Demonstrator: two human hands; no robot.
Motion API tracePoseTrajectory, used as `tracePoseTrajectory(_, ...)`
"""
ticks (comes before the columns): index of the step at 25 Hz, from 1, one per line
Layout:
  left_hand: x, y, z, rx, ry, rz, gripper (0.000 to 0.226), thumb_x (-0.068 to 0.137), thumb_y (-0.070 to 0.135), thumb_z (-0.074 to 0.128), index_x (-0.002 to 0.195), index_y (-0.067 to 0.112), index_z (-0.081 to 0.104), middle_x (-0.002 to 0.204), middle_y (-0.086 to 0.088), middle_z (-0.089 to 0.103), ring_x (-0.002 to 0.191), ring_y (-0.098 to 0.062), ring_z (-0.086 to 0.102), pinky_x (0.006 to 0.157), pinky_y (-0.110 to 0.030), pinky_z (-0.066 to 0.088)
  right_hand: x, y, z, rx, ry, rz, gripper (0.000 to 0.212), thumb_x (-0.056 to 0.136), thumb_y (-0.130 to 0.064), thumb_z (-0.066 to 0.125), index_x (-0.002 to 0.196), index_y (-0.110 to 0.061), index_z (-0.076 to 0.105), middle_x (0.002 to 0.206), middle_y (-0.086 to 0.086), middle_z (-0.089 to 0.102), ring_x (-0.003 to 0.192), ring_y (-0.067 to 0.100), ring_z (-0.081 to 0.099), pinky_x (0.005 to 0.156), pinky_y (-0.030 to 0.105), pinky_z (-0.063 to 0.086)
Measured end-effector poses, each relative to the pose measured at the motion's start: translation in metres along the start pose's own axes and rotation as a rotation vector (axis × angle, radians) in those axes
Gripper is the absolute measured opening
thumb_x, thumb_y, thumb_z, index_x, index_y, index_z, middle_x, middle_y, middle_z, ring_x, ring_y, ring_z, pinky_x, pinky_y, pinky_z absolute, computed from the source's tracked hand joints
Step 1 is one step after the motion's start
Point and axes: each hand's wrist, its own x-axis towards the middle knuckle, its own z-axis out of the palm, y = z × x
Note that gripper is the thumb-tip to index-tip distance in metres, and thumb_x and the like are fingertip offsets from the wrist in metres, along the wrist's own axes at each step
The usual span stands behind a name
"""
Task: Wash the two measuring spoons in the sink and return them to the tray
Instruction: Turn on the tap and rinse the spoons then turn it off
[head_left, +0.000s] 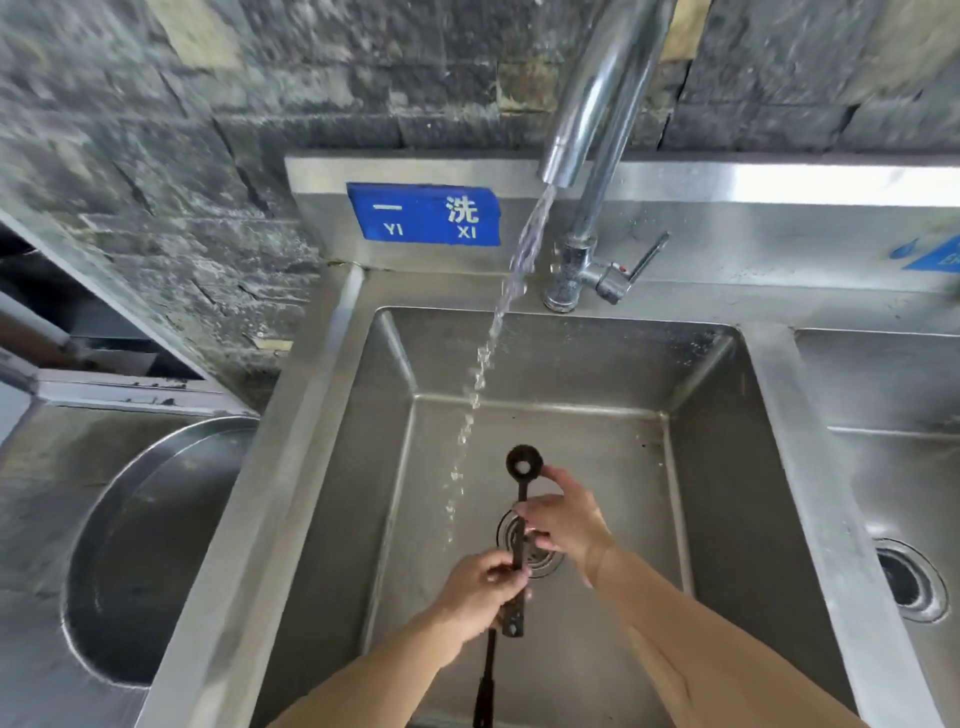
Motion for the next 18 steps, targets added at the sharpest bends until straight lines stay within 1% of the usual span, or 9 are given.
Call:
tracePoseTrajectory(1, -0.011, 0.003, -0.009, -0.015, 0.017, -0.003, 0.012, 0.086, 0.023, 0.071, 0.094, 0.014, 0.073, 0.081, -0.002, 0.078, 0.072, -0.012, 0.071, 0.061, -0.029, 0.055, -0.005, -0.008, 0.008, -0.01, -0.029, -0.008, 0.062, 0.083, 0.004, 0.069, 0.135, -0.022, 0.047, 0.1, 0.019, 0.074, 0.068, 0.021, 0.061, 0.061, 0.031, 0.051)
tracePoseTrajectory(3, -0.03, 0.006, -0.026, 0.002, 0.053, -0.008, 0.014, 0.087, 0.023, 0.07, 0.094, 0.012, 0.072, 0.076, 0.0, 0.077, 0.067, -0.01, 0.068, 0.055, -0.026, 0.051, -0.013, -0.018, 0.023, -0.021, -0.086, -0.012, 0.065, 0.082, 0.007, 0.069, 0.135, -0.022, 0.046, 0.098, 0.012, 0.073, 0.065, 0.015, 0.065, 0.056, 0.023, 0.052)
tracePoseTrajectory(4, -0.04, 0.006, -0.033, 0.015, 0.067, -0.006, 0.017, 0.088, 0.023, 0.069, 0.096, 0.008, 0.071, 0.075, 0.0, 0.076, 0.066, -0.011, 0.066, 0.053, -0.024, 0.049, -0.016, -0.02, 0.03, -0.021, -0.122, -0.008, 0.066, 0.082, 0.009, 0.069, 0.135, -0.022, 0.046, 0.097, 0.011, 0.073, 0.064, 0.014, 0.066, 0.053, 0.021, 0.052)
tracePoseTrajectory(6, -0.058, 0.005, -0.046, 0.027, 0.081, -0.017, 0.022, 0.089, 0.021, 0.067, 0.1, 0.002, 0.069, 0.078, -0.003, 0.074, 0.064, -0.012, 0.063, 0.051, -0.02, 0.046, -0.022, -0.021, 0.045, -0.025, -0.18, 0.004, 0.067, 0.081, 0.012, 0.067, 0.135, -0.022, 0.045, 0.098, 0.013, 0.072, 0.064, 0.014, 0.068, 0.054, 0.022, 0.052)
tracePoseTrajectory(9, -0.077, 0.003, -0.059, 0.029, 0.085, -0.058, 0.019, 0.09, 0.021, 0.065, 0.101, 0.005, 0.068, 0.084, -0.005, 0.072, 0.058, -0.004, 0.063, 0.045, -0.015, 0.047, -0.025, -0.017, 0.059, -0.018, -0.174, 0.027, 0.067, 0.081, 0.012, 0.065, 0.135, -0.021, 0.047, 0.093, 0.011, 0.072, 0.069, 0.018, 0.072, 0.056, 0.025, 0.052)
tracePoseTrajectory(11, -0.086, 0.0, -0.065, 0.032, 0.084, -0.074, 0.021, 0.091, 0.022, 0.065, 0.103, 0.005, 0.068, 0.086, -0.004, 0.072, 0.059, -0.002, 0.064, 0.046, -0.014, 0.05, -0.025, -0.016, 0.064, 0.006, -0.167, 0.054, 0.063, 0.081, 0.009, 0.067, 0.133, -0.021, 0.05, 0.088, 0.012, 0.074, 0.071, 0.019, 0.073, 0.055, 0.026, 0.052)
tracePoseTrajectory(14, -0.09, -0.004, -0.071, 0.043, 0.07, -0.07, 0.019, 0.091, 0.026, 0.065, 0.102, 0.011, 0.07, 0.082, 0.0, 0.073, 0.059, 0.002, 0.064, 0.047, -0.013, 0.046, -0.024, -0.015, 0.069, 0.055, -0.158, 0.084, 0.052, 0.083, 0.005, 0.068, 0.126, -0.021, 0.056, 0.082, 0.011, 0.075, 0.063, 0.016, 0.073, 0.052, 0.024, 0.051)
tracePoseTrajectory(16, -0.088, -0.007, -0.073, 0.041, 0.063, -0.036, 0.015, 0.091, 0.023, 0.064, 0.101, 0.013, 0.072, 0.078, -0.001, 0.072, 0.062, -0.001, 0.064, 0.05, -0.013, 0.045, -0.021, -0.013, 0.072, 0.088, -0.133, 0.097, 0.045, 0.086, 0.004, 0.066, 0.123, -0.019, 0.059, 0.077, 0.011, 0.073, 0.057, 0.015, 0.071, 0.051, 0.023, 0.047)
tracePoseTrajectory(18, -0.086, -0.014, -0.074, 0.072, 0.099, 0.043, 0.014, 0.091, 0.019, 0.063, 0.101, 0.018, 0.072, 0.074, -0.001, 0.069, 0.066, -0.008, 0.063, 0.058, -0.016, 0.048, -0.018, -0.012, 0.074, 0.139, -0.129, 0.115, 0.04, 0.087, 0.001, 0.067, 0.121, -0.019, 0.061, 0.08, 0.01, 0.073, 0.06, 0.016, 0.068, 0.053, 0.024, 0.048)
